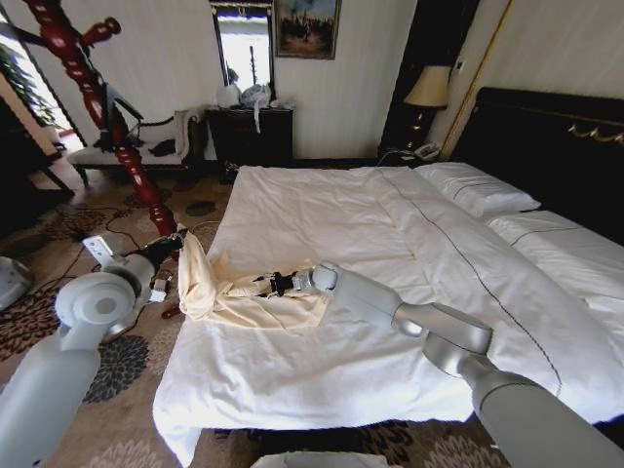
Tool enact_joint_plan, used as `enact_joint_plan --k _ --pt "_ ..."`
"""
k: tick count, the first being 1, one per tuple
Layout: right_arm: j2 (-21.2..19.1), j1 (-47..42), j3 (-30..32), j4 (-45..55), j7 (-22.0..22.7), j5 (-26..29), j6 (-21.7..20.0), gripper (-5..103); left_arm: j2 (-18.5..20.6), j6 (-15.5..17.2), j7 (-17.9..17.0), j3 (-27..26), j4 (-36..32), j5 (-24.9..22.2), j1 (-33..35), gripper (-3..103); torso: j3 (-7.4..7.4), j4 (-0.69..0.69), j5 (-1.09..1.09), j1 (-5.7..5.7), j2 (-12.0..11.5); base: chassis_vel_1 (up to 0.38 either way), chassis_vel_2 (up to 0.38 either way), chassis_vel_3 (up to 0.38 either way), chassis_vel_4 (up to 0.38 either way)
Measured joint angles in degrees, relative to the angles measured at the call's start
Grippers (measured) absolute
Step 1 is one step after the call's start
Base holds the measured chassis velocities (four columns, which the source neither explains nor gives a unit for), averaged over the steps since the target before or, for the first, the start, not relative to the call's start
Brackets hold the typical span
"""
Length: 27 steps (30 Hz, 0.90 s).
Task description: Pick up the clothes from the bed and hang them on the clothes hanger.
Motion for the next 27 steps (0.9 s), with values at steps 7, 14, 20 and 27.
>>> enact_joint_plan --k 7,14,20,27 --pt "0.0 -0.5 1.3 -0.6 0.1 -1.9 0.2 25 -0.1 0.0 0.0 0.0 0.0 -0.2 0.1 1 0.00 0.00 0.00 0.00 0.0 0.000 0.000 0.000 0.000" --pt "0.2 -1.0 2.3 -1.1 4.0 -2.7 -0.1 3 0.0 0.0 0.0 0.1 0.0 -0.4 0.0 1 0.00 0.00 0.00 0.00 0.0 0.000 0.000 0.000 0.000" --pt "0.4 -1.5 3.0 -1.5 6.0 -1.9 -0.1 0 0.6 0.0 -0.1 -0.5 -0.1 -1.0 0.2 1 0.00 0.00 0.00 0.00 0.0 0.000 0.000 0.000 0.000" --pt "-2.3 -1.1 2.5 3.3 6.7 11.6 2.4 0 2.5 0.0 -0.1 -1.3 -0.2 -2.3 0.1 1 0.00 0.02 0.00 0.00 0.0 0.000 0.000 0.000 0.000"
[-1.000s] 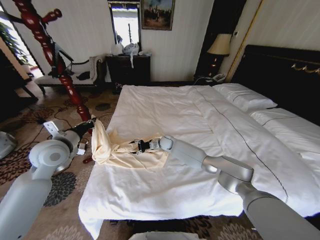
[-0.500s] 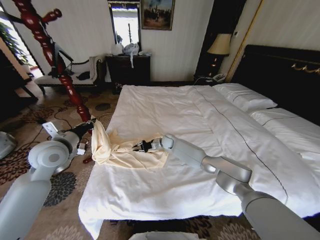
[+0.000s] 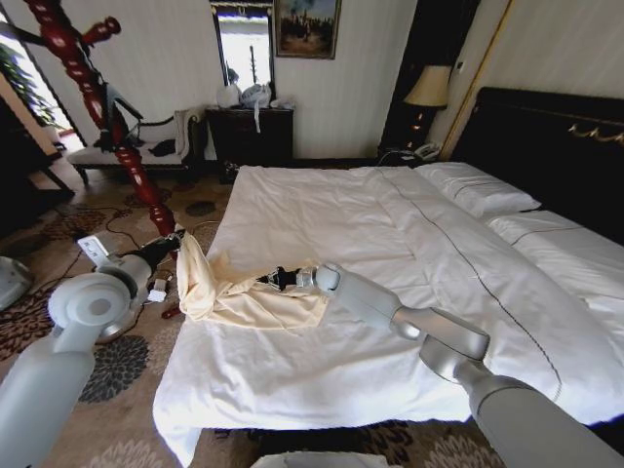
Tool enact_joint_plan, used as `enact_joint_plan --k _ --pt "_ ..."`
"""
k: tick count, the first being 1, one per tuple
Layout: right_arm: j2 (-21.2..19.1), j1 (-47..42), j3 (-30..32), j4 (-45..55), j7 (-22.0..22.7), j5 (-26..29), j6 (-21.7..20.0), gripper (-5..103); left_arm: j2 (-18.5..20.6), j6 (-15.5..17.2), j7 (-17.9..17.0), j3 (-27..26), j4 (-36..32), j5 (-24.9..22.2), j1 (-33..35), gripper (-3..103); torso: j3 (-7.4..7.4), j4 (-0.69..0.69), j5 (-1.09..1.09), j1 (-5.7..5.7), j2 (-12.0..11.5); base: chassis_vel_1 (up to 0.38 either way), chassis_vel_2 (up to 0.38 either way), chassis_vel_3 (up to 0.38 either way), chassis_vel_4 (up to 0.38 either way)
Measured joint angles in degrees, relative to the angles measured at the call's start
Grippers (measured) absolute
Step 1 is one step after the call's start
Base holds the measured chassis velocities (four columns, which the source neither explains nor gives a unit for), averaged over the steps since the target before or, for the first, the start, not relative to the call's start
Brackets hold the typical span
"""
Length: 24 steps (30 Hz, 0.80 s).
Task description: Pick up the clothes from the bed and hang them on the clothes hanger.
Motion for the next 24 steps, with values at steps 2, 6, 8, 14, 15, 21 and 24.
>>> enact_joint_plan --k 2,6,8,14,15,21,24 --pt "-2.4 0.3 -0.5 2.9 0.3 3.3 -1.3 0 0.7 0.0 0.0 0.2 0.0 -0.1 -0.2 1 -0.01 -0.03 0.00 -0.01 0.0 0.000 0.000 0.000 0.000" --pt "-4.8 -0.3 0.6 4.5 0.4 4.4 -1.6 0 0.9 0.0 0.0 1.0 0.1 -0.2 -0.2 1 0.00 -0.03 0.01 0.00 0.0 0.000 0.000 0.000 0.000" --pt "-6.1 -0.5 1.5 5.4 0.4 5.6 -1.8 0 1.2 -0.2 -0.1 1.0 0.2 -0.3 -0.2 1 0.00 -0.01 0.00 0.01 0.0 0.000 0.000 0.000 0.000" --pt "-18.0 0.7 6.4 19.0 8.5 26.4 -10.4 0 6.4 -2.4 0.2 -1.2 0.6 -4.1 -2.7 1 0.00 -0.07 0.02 0.00 0.0 0.000 0.000 0.000 0.000" --pt "-18.0 0.7 6.4 19.0 8.5 26.4 -10.4 0 6.4 -2.4 0.2 -1.2 0.6 -4.1 -2.7 1 0.00 -0.07 0.02 0.00 0.0 0.000 0.000 0.000 0.000" --pt "-25.8 1.8 17.2 32.7 24.2 49.5 -21.9 0 17.6 -6.1 3.1 -1.2 2.2 -4.9 -7.7 1 -0.01 0.02 0.00 0.00 0.0 0.000 0.000 0.000 0.000" --pt "-28.1 2.7 22.5 36.3 30.4 51.8 -24.2 0 22.0 -9.5 4.9 2.3 4.2 -5.3 -13.8 1 -0.01 -0.02 0.03 -0.01 0.0 0.000 0.000 0.000 0.000"
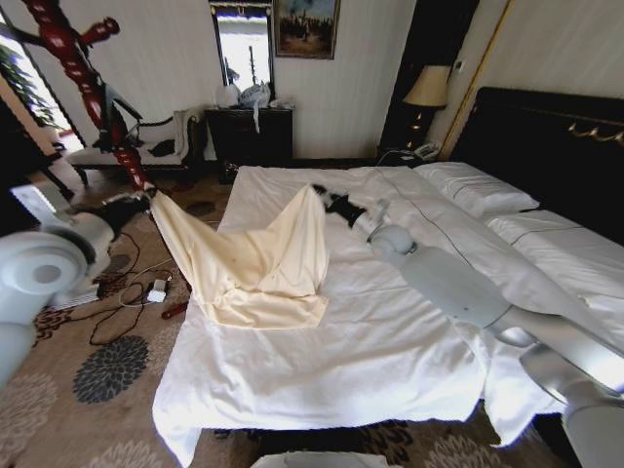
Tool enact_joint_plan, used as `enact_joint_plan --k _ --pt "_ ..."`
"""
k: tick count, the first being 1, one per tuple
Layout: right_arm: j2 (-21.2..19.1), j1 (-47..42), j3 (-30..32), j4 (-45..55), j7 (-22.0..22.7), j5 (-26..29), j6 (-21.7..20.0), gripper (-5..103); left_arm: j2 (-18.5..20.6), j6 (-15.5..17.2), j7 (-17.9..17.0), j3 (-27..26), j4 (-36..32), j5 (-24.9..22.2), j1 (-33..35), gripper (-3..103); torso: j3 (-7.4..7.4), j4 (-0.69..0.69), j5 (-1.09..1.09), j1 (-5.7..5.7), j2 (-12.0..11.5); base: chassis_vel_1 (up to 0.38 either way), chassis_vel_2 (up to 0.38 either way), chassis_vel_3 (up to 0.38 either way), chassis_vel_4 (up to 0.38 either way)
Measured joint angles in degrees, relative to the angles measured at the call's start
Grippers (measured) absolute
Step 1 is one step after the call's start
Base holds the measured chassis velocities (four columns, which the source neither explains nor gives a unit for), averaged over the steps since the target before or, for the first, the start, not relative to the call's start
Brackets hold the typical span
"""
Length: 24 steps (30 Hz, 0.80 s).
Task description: Pick up the clothes from the bed and hang them on the clothes hanger.
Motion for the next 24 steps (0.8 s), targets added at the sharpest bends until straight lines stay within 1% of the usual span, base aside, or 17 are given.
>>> enact_joint_plan --k 1,2,4,6,7,9,10,11,12,13,15,16,17,19,20,22,24 --pt "-0.6 0.3 1.7 1.1 1.8 0.5 -0.5 0 0.7 -0.8 0.3 1.3 0.6 -0.2 -2.2 1 0.00 -0.02 -0.01 0.00 0.0 0.000 0.000 0.000 0.000" --pt "-0.6 0.3 1.7 1.1 1.8 0.5 -0.5 0 0.7 -0.8 0.3 1.3 0.6 -0.2 -2.2 1 0.00 -0.02 -0.01 0.00 0.0 0.000 0.000 0.000 0.000" --pt "-1.4 1.1 4.9 3.0 5.1 1.4 -1.3 0 2.0 -2.5 1.1 4.3 2.0 -0.4 -7.4 1 0.00 -0.03 -0.02 0.01 0.0 0.000 0.000 0.000 0.000" --pt "-2.7 2.5 8.1 5.3 8.4 2.3 -2.3 0 3.0 -3.3 1.3 6.7 2.7 -1.3 -12.3 1 0.01 0.05 -0.02 0.01 0.0 0.000 0.000 0.000 0.000" --pt "-2.7 2.5 8.1 5.3 8.4 2.3 -2.3 0 3.0 -3.3 1.3 6.7 2.7 -1.3 -12.3 1 0.01 0.05 -0.02 0.01 0.0 0.000 0.000 0.000 0.000" --pt "-6.1 3.9 11.7 8.2 10.0 3.8 -2.9 0 4.3 -3.6 1.0 7.8 2.6 -4.5 -16.9 1 0.01 0.04 -0.05 0.02 0.0 0.000 0.000 0.000 0.000" --pt "-6.5 4.0 12.0 8.5 10.2 4.0 -2.9 0 4.5 -3.6 0.9 7.8 2.5 -5.0 -17.4 1 0.00 0.02 -0.05 0.01 0.0 0.000 0.000 0.000 0.000" --pt "-8.3 4.3 13.8 10.3 10.6 4.8 -3.1 0 5.1 -3.7 0.9 7.6 2.0 -6.5 -18.6 1 0.01 0.00 -0.04 0.01 0.0 0.000 0.000 0.000 0.000" --pt "-8.3 4.3 13.8 10.3 10.6 4.8 -3.1 0 5.1 -3.7 0.9 7.6 2.0 -6.5 -18.6 1 0.01 0.00 -0.04 0.01 0.0 0.000 0.000 0.000 0.000" --pt "-12.1 3.8 17.2 13.6 11.3 6.9 -3.7 0 6.6 -3.8 0.9 5.5 0.5 -8.7 -19.3 1 0.00 -0.01 -0.02 0.02 0.0 0.000 0.000 0.000 0.000" --pt "-19.1 0.3 23.5 20.6 12.4 11.0 -4.4 0 8.6 -3.8 0.7 -0.9 -2.4 -11.6 -17.1 1 0.00 -0.03 0.03 0.00 0.0 0.000 0.000 0.000 0.000" --pt "-19.1 0.3 23.5 20.6 12.4 11.0 -4.4 0 8.6 -3.8 0.7 -0.9 -2.4 -11.6 -17.1 1 0.00 -0.03 0.03 0.00 0.0 0.000 0.000 0.000 0.000" --pt "-23.1 -1.9 26.5 24.7 12.8 12.4 -4.3 0 9.3 -3.6 0.3 -3.8 -4.0 -12.9 -15.8 1 -0.01 -0.01 0.04 -0.01 0.0 0.000 0.000 0.000 0.000" --pt "-29.6 -6.1 32.0 31.3 13.9 14.3 -3.5 0 9.7 -2.9 -1.6 -8.0 -7.2 -16.2 -14.3 1 -0.03 -0.02 -0.04 -0.03 0.0 0.000 0.000 0.000 0.000" --pt "-29.6 -6.1 32.0 31.3 13.9 14.3 -3.5 0 9.7 -2.9 -1.6 -8.0 -7.2 -16.2 -14.3 1 -0.03 -0.02 -0.04 -0.03 0.0 0.000 0.000 0.000 0.000" --pt "-33.1 -9.6 37.3 34.9 14.8 15.6 -3.2 0 9.9 -2.4 -3.1 -9.5 -9.5 -17.5 -13.9 1 -0.03 -0.02 -0.05 -0.03 0.0 0.000 0.000 0.000 0.000" --pt "-34.6 -10.9 38.8 36.1 15.4 15.7 -3.2 0 10.0 -2.0 -3.7 -9.1 -10.6 -16.7 -13.9 1 -0.03 -0.01 -0.04 -0.03 0.0 0.000 0.000 0.000 0.000"
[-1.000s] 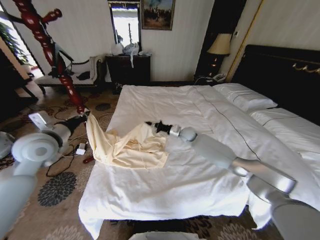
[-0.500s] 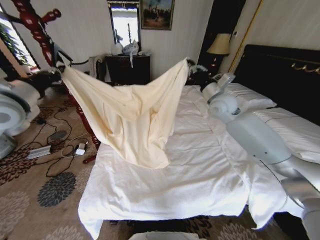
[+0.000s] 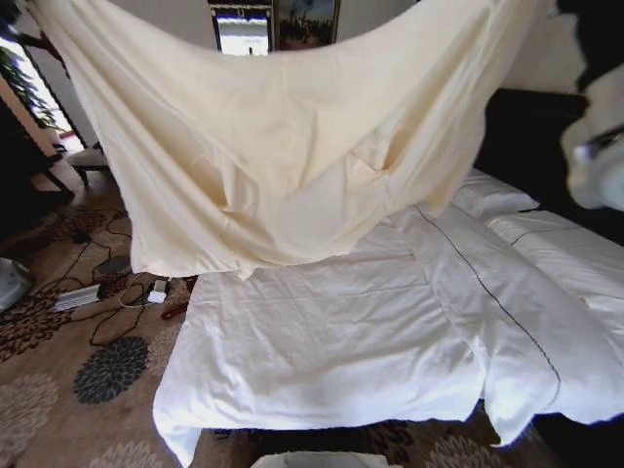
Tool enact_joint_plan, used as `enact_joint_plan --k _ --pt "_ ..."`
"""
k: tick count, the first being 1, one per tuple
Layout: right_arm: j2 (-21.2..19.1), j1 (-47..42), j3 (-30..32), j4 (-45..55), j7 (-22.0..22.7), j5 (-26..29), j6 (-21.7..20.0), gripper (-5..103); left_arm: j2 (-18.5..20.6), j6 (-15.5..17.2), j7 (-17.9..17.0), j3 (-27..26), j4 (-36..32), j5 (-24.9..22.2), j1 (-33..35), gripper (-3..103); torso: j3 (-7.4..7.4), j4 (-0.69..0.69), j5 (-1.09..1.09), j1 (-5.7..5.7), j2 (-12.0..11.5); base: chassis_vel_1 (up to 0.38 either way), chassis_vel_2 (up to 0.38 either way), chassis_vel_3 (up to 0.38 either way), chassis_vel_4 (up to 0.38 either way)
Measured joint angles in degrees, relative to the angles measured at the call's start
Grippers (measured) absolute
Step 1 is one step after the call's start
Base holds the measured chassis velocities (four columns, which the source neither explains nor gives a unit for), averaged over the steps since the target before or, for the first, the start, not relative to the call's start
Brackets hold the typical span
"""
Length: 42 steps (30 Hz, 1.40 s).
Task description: Pick up the clothes from the bed and hang them on the clothes hanger.
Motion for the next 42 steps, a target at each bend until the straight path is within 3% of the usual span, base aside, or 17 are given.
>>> enact_joint_plan --k 5,6,9,11,12,14,15,16,17,20,24,28,32,36,38,40,42 --pt "-0.7 -6.4 0.9 -0.6 1.2 -4.2 -0.5 0 -0.9 0.7 -0.2 5.6 -1.5 5.7 0.2 1 0.04 0.04 0.02 0.03 0.0 0.000 0.000 0.000 0.000" --pt "-0.6 -12.4 2.2 -1.6 1.2 -7.7 -0.7 0 -1.9 1.0 -0.2 9.5 -1.2 8.6 0.3 1 0.04 0.01 0.02 0.05 0.0 0.000 0.000 0.000 0.000" --pt "0.5 -17.2 2.5 -3.5 0.9 -12.0 -0.9 0 -3.0 1.4 0.1 14.6 0.5 11.7 0.1 1 0.04 0.01 0.03 0.04 0.0 0.000 0.000 0.000 0.000" --pt "2.9 -19.3 0.8 -8.2 -0.8 -16.4 -0.9 0 -4.3 1.3 1.5 22.2 4.7 15.4 -2.5 1 0.04 0.01 0.00 0.04 0.0 0.000 0.000 0.000 0.000" --pt "2.9 -19.3 0.8 -8.2 -0.8 -16.4 -0.9 0 -4.3 1.3 1.5 22.2 4.7 15.4 -2.5 1 0.04 0.01 0.00 0.04 0.0 0.000 0.000 0.000 0.000" --pt "4.9 -19.1 -1.1 -12.1 -2.2 -18.2 -0.9 0 -5.6 1.0 2.7 29.4 7.9 18.4 -6.7 1 0.04 0.04 0.00 0.04 0.0 0.000 0.000 0.000 0.000" --pt "7.6 -17.6 -3.9 -16.0 -3.5 -19.8 -0.9 0 -7.4 0.7 3.7 36.4 11.6 21.1 -11.8 1 0.05 -0.01 0.01 0.04 0.0 0.000 0.000 0.000 0.000" --pt "9.6 -15.9 -6.1 -18.5 -4.1 -20.6 -0.9 0 -8.8 0.6 4.2 39.5 13.7 22.2 -14.5 1 0.05 -0.02 0.02 0.06 0.0 0.000 0.000 0.000 0.000" --pt "9.6 -15.9 -6.1 -18.5 -4.1 -20.6 -0.9 0 -8.8 0.6 4.2 39.5 13.7 22.2 -14.5 1 0.05 -0.02 0.02 0.06 0.0 0.000 0.000 0.000 0.000" --pt "15.5 -10.7 -11.7 -24.0 -4.7 -21.8 -0.1 0 -13.7 0.5 4.6 43.6 19.4 22.8 -19.7 1 0.06 -0.01 0.06 0.08 0.0 0.000 0.000 0.000 0.000" --pt "19.4 -7.8 -14.3 -26.7 -5.6 -22.5 2.5 0 -16.7 -0.1 4.8 43.9 22.1 22.3 -21.1 1 0.06 0.04 -0.02 0.08 0.0 0.000 0.000 0.000 0.000" --pt "20.0 -9.2 -14.6 -25.3 -6.3 -23.0 4.1 0 -16.9 -0.9 5.4 42.4 20.4 21.9 -18.9 1 0.04 0.05 -0.01 0.05 0.0 0.000 0.000 0.000 0.000" --pt "15.3 -15.9 -11.7 -19.7 -6.3 -23.5 4.0 0 -14.2 -0.4 5.5 41.2 15.9 22.6 -15.7 1 0.04 -0.02 0.02 0.06 0.0 0.000 0.000 0.000 0.000" --pt "6.6 -27.2 -2.8 -8.0 -5.5 -23.9 3.2 0 -7.9 2.6 4.4 39.0 6.2 22.9 -12.0 1 0.02 -0.04 -0.03 0.03 0.0 0.000 0.000 0.000 0.000" --pt "2.6 -31.4 4.0 0.5 -4.7 -20.9 2.4 0 -3.9 3.2 4.0 33.3 -0.8 18.5 -12.3 1 0.00 0.01 0.00 -0.01 0.0 0.000 0.000 0.000 0.000" --pt "2.2 -31.4 4.7 1.3 -4.6 -19.9 2.3 0 -3.4 3.2 3.8 31.5 -1.5 16.5 -12.9 1 0.00 0.01 -0.01 -0.01 0.0 0.000 0.000 0.000 0.000" --pt "2.9 -27.2 3.5 1.4 -3.7 -11.0 0.2 0 -2.5 2.8 2.5 23.7 1.8 5.9 -19.0 1 -0.01 0.03 0.05 -0.02 0.0 0.000 0.000 0.000 0.000"
